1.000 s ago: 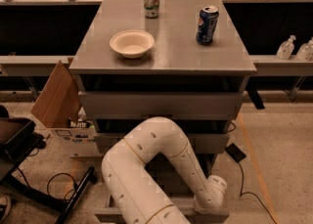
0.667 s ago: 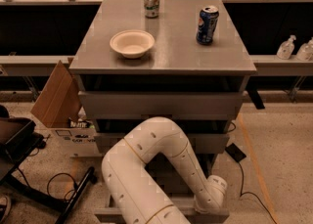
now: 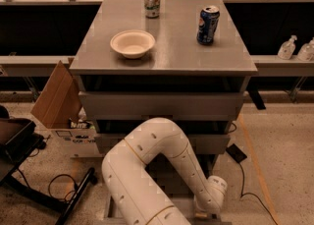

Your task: Open bottom drawer

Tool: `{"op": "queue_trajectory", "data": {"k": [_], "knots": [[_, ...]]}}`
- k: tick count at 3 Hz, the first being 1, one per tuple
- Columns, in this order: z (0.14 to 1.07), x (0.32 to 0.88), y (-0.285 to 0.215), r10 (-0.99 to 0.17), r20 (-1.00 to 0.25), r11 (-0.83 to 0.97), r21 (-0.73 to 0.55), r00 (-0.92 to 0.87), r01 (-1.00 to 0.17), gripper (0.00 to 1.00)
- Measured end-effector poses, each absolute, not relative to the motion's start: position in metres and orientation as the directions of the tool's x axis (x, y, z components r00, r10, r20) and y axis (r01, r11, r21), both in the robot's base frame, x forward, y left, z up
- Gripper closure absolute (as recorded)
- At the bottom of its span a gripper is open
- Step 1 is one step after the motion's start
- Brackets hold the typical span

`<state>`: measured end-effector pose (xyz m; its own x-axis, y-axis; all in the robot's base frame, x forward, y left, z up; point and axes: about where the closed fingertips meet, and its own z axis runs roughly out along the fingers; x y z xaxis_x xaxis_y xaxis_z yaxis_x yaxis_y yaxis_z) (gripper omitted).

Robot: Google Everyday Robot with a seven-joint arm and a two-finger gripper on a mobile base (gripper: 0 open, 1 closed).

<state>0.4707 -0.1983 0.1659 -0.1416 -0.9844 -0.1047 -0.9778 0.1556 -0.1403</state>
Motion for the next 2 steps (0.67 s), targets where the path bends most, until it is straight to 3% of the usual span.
{"op": "queue_trajectory", "data": {"k": [1, 2], "knots": [[0.1659, 0.4707, -0.1982, -0.984, -0.105, 0.156, -0.14, -0.142, -0.978, 0.0], [0.1652, 0.4704, -0.1979, -0.984, -0.106, 0.156, -0.14, -0.142, -0.978, 0.18]]}}
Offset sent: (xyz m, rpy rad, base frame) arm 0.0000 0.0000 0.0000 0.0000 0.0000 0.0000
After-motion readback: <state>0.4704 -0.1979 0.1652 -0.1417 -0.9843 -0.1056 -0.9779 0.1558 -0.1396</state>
